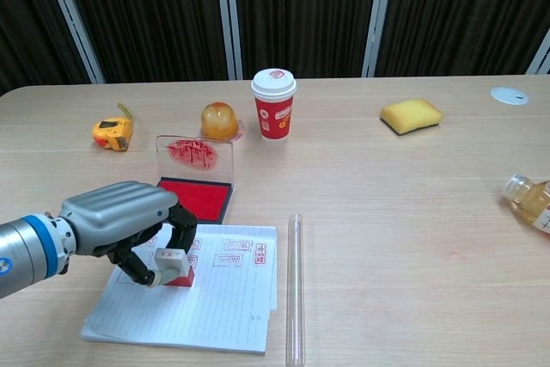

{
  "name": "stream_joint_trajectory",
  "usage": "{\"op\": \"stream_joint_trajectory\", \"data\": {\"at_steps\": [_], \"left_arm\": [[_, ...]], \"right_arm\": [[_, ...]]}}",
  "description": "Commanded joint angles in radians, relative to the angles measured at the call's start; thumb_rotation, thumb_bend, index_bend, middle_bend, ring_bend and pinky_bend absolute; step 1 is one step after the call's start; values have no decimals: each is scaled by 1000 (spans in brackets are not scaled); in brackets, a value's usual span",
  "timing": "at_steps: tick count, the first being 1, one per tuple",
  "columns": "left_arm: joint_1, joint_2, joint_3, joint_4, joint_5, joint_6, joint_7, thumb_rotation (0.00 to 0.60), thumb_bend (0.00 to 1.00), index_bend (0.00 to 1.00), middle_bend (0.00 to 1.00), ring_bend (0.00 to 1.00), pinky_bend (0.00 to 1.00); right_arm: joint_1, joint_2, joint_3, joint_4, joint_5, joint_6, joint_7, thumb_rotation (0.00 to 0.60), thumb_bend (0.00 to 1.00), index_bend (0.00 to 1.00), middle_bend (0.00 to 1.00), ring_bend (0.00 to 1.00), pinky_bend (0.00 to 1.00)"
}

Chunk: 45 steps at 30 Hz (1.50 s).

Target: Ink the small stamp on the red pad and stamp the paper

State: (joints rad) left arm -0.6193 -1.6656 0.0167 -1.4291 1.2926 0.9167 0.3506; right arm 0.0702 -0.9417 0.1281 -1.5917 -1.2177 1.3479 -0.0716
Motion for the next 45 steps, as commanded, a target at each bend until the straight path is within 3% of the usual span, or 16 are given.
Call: {"op": "stream_joint_trajectory", "data": {"at_steps": [1, 30, 38, 45], "left_arm": [[1, -2, 0, 3, 0, -2, -2, 600, 407, 600, 557, 814, 875], [4, 8, -15, -3, 4, 3, -20, 600, 408, 599, 557, 814, 875], [2, 74, -50, -115, 17, 39, -42, 600, 408, 598, 555, 814, 874], [4, 191, -113, -262, 7, 90, -69, 600, 410, 598, 555, 814, 874]], "right_arm": [[0, 0, 0, 1, 1, 0, 0, 600, 0, 0, 0, 0, 0], [2, -4, 0, 6, 5, -7, -5, 600, 0, 0, 0, 0, 0], [0, -4, -2, 2, 0, -2, -8, 600, 0, 0, 0, 0, 0], [-2, -1, -2, -8, -5, 5, -9, 600, 0, 0, 0, 0, 0]]}}
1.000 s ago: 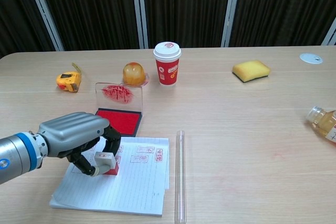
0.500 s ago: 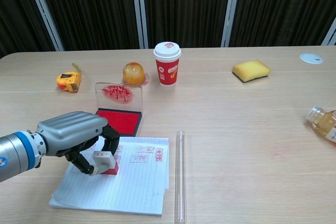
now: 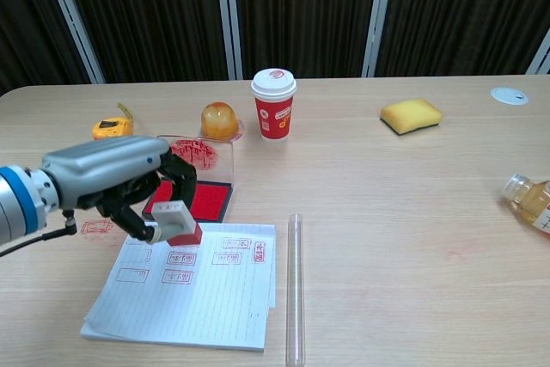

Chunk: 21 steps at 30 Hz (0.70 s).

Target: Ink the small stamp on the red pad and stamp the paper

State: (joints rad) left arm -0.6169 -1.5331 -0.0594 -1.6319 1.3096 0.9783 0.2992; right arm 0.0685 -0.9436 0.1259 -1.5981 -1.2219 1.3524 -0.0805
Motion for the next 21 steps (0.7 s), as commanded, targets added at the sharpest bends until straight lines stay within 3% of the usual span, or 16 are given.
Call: {"op": "stream_joint_trajectory", "data": {"at_steps": [1, 8, 21], "left_arm": [[2, 69, -44, -65, -17, 31, -22, 600, 410, 598, 555, 814, 874], [5, 89, -78, -9, -106, 19, -56, 600, 407, 597, 554, 814, 874], [31, -17, -73, 225, -246, -25, -124, 600, 406, 591, 550, 813, 875]], "right_arm": [[0, 1, 0, -2, -1, 1, -1, 600, 0, 0, 0, 0, 0], [-1, 2, -1, -6, -4, 2, 1, 600, 0, 0, 0, 0, 0], [-1, 5, -3, -10, -10, 3, 4, 600, 0, 0, 0, 0, 0]]}}
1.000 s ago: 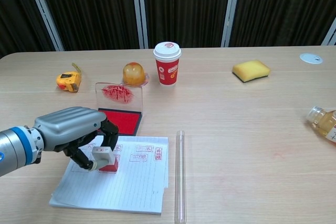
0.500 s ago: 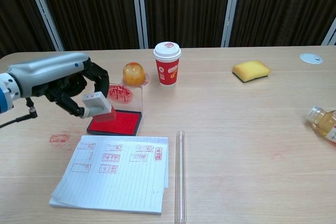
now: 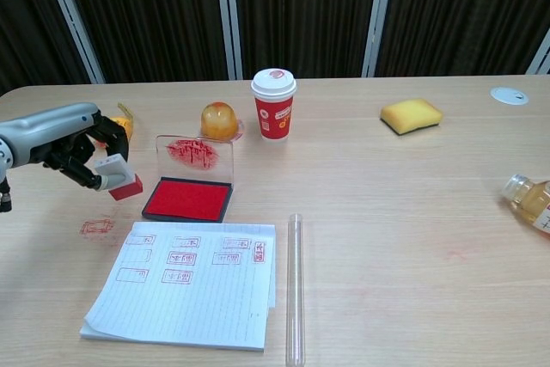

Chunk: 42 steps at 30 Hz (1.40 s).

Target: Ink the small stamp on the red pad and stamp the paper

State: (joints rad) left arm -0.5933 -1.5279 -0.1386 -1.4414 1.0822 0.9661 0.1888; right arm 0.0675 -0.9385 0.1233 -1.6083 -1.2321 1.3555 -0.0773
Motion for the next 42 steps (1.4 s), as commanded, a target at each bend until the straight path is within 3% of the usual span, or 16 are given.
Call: {"op": "stream_joint_trajectory", "data": {"at_steps": [1, 20, 26, 34, 42], "left_arm": [[9, -28, 9, 47, -21, -17, -17, 600, 406, 591, 550, 812, 875], [30, -87, 36, 171, 8, -49, -86, 600, 405, 580, 529, 806, 874], [33, -93, 39, 191, 15, -51, -83, 600, 354, 565, 490, 802, 872], [36, -92, 42, 191, 25, -53, -76, 600, 329, 516, 438, 801, 869], [39, -88, 40, 185, 28, -56, -78, 600, 325, 395, 402, 800, 867]], "right_arm": [[0, 0, 0, 1, 0, -1, 0, 600, 0, 0, 0, 0, 0], [3, -5, -1, 7, 8, -9, -9, 600, 0, 0, 0, 0, 0], [4, -5, -2, 7, 7, -10, -9, 600, 0, 0, 0, 0, 0], [4, -5, -2, 6, 7, -10, -9, 600, 0, 0, 0, 0, 0], [4, -5, -2, 5, 7, -10, -9, 600, 0, 0, 0, 0, 0]]}}
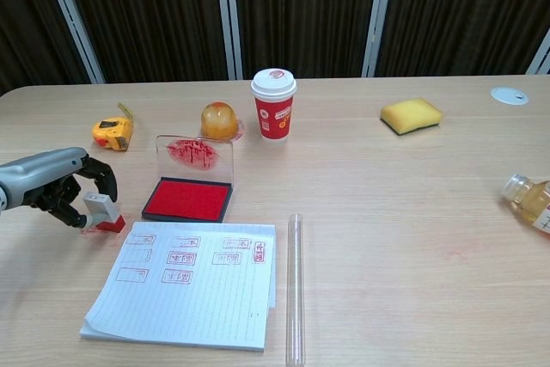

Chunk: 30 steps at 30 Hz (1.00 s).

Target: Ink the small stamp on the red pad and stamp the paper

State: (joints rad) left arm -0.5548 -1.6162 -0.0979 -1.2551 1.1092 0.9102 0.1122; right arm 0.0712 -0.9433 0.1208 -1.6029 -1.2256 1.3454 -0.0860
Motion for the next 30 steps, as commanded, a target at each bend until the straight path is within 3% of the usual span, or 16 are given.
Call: {"op": "stream_joint_trajectory", "data": {"at_steps": [1, 7, 15, 23, 25, 26, 28, 30], "left_arm": [[1, 1, -1, -1, 1, 0, -1, 600, 324, 391, 397, 799, 866], [3, 5, -1, -5, 4, -5, -1, 600, 315, 371, 378, 798, 864], [18, 53, -5, -75, 40, 34, -17, 600, 160, 259, 264, 793, 860], [75, 270, -2, -384, 148, 202, 50, 600, 26, 204, 205, 743, 817], [98, 317, -1, -451, 182, 269, 88, 600, 2, 184, 152, 642, 729], [110, 334, 1, -475, 199, 299, 102, 600, 0, 169, 106, 542, 630], [127, 356, 6, -505, 222, 338, 120, 600, 0, 121, 22, 293, 323], [153, 385, 15, -544, 256, 391, 137, 600, 0, 59, 0, 113, 95]], "right_arm": [[0, 0, 0, 0, 0, 0, 0, 600, 0, 0, 0, 0, 0], [0, 1, 0, -1, 0, 0, 1, 600, 0, 0, 0, 0, 0], [-1, 2, -1, -3, -3, 2, 2, 600, 0, 0, 0, 0, 0], [-10, 19, -9, -41, -47, 31, 12, 600, 0, 0, 0, 0, 0], [-14, 27, -11, -54, -63, 44, 22, 600, 0, 0, 0, 0, 0], [-16, 30, -12, -59, -69, 48, 27, 600, 0, 0, 0, 0, 0], [-18, 34, -12, -64, -75, 51, 33, 600, 0, 0, 0, 0, 0], [-19, 40, -13, -70, -83, 57, 41, 600, 0, 0, 0, 0, 0]]}}
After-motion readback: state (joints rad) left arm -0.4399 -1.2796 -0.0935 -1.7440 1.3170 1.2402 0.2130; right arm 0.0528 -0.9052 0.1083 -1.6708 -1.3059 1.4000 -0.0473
